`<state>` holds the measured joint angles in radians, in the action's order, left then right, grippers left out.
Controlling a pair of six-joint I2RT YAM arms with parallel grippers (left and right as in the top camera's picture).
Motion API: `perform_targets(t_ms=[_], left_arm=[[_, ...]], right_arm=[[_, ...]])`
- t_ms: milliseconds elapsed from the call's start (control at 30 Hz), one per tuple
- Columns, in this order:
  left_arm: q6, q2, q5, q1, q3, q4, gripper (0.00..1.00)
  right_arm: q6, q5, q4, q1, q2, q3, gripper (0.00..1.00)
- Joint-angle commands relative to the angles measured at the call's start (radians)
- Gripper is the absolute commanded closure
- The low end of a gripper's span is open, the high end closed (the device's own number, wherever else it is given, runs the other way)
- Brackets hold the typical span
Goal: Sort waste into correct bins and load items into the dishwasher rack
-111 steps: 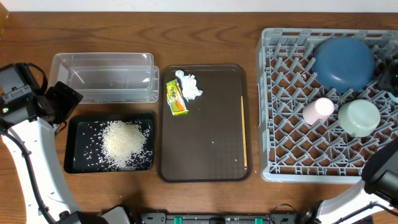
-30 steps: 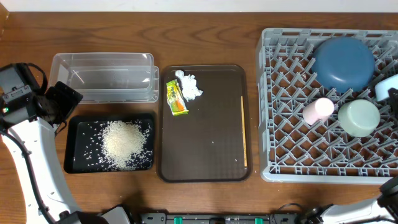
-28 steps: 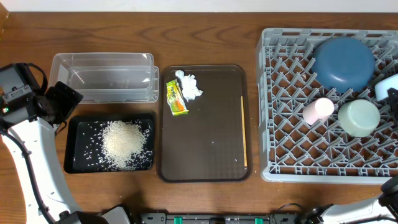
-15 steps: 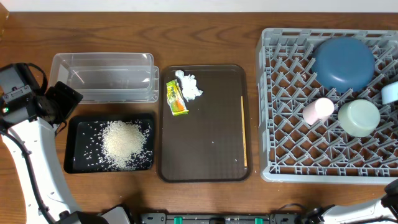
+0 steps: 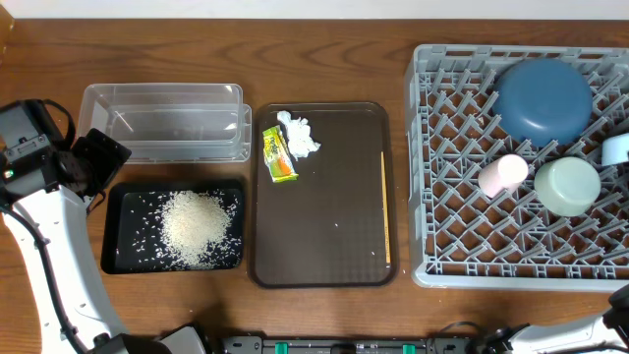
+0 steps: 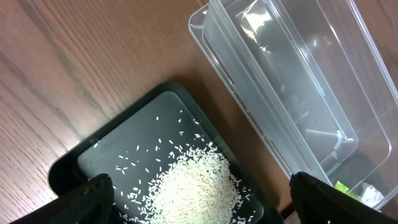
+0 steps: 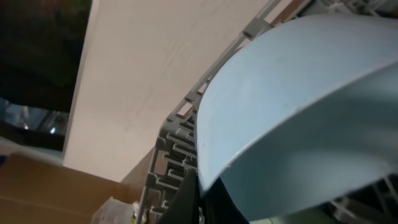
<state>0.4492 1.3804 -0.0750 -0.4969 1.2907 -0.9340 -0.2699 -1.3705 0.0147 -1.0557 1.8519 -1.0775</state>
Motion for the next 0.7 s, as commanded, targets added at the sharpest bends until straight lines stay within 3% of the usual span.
perform_targets(t_ms=[0,267,400,500,567,667], left_arm=[[0.005,0.005,0.005,-0.004,-0.005,-0.001,0.07],[0.005,0.005,0.005,-0.004,-0.005,-0.001,0.07],[0.005,0.005,0.005,-0.004,-0.005,-0.001,0.07],[0.005,0.005,0.005,-0.004,-0.005,-0.001,0.07],[0.005,0.005,0.005,-0.004,-0.005,-0.001,0.07],[0.005,0.005,0.005,-0.004,-0.005,-0.001,0.07]], right_arm=[[0.001,0.046,0.041,-0.031,0.011,0.004,0.99],[0.078,0.234,0.216,-0.05,-0.033,0.004,0.86],[0.086,0.311,0.249,-0.05,-0.114,0.004,0.72],[0.022,0.394,0.255,-0.05,-0.196,0.004,0.74],[-0.016,0.463,0.261,-0.05,-0.26,0.004,0.82],[-0.052,0.544,0.27,-0.05,-0.352,0.004,0.81]])
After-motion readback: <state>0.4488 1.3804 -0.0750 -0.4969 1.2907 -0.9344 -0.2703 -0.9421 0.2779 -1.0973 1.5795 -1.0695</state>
